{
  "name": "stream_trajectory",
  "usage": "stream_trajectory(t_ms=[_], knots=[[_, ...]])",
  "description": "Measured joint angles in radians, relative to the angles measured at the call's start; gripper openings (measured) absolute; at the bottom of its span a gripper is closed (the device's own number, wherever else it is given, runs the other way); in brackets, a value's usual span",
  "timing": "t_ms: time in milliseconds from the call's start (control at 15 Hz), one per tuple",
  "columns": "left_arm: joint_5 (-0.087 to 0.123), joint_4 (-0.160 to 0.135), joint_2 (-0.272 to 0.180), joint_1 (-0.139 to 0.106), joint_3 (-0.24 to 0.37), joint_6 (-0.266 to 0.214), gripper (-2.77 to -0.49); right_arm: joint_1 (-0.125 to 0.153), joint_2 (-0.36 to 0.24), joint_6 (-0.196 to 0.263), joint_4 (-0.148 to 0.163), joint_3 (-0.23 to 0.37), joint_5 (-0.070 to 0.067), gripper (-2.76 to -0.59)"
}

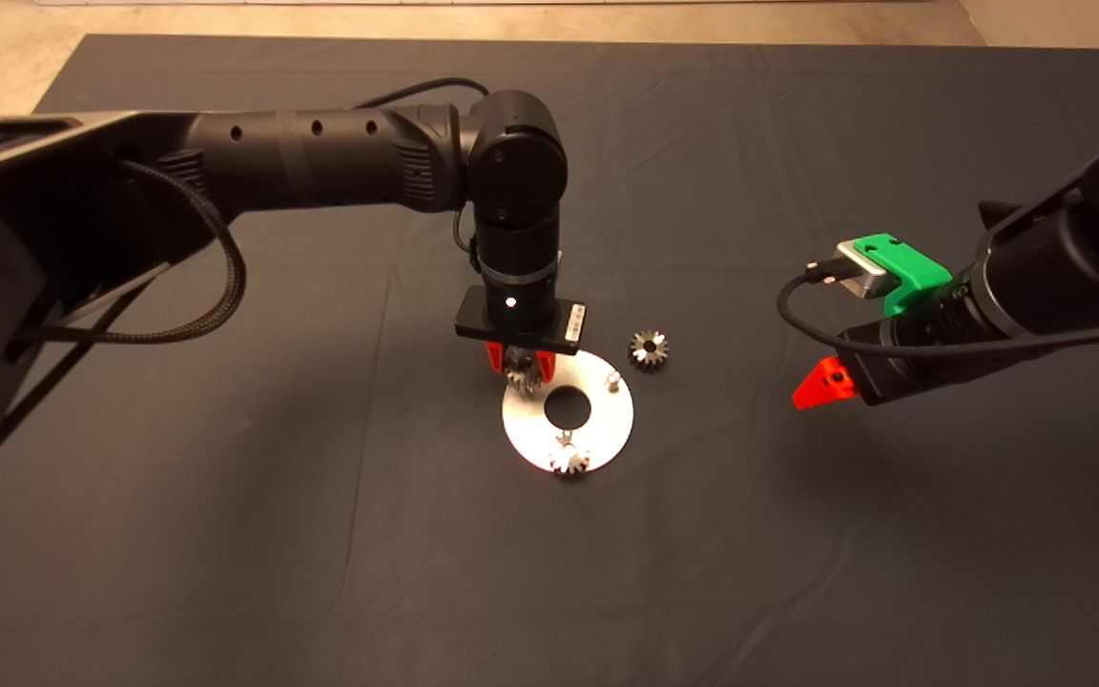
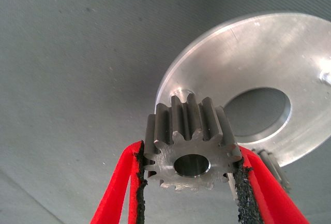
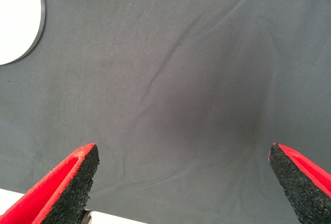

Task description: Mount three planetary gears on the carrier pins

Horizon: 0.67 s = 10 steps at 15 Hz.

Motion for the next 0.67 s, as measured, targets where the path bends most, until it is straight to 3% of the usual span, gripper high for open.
stream_trajectory(t_ms=[333, 533, 667], knots=[[-0.001, -0.001, 0.001, 0.003, -0.012, 0.011, -2.38, 0.000, 0.000, 0.000, 0.000, 0.000, 0.000, -0.89], [-0.005, 0.008, 0.002, 0.026, -0.020, 0.014, -2.38, 0.000, 0.000, 0.000, 0.000, 0.000, 0.000, -0.89], [-0.005, 0.007, 0.002, 0.028, -0.022, 0.014, -2.38, 0.000, 0.000, 0.000, 0.000, 0.000, 0.000, -0.89]])
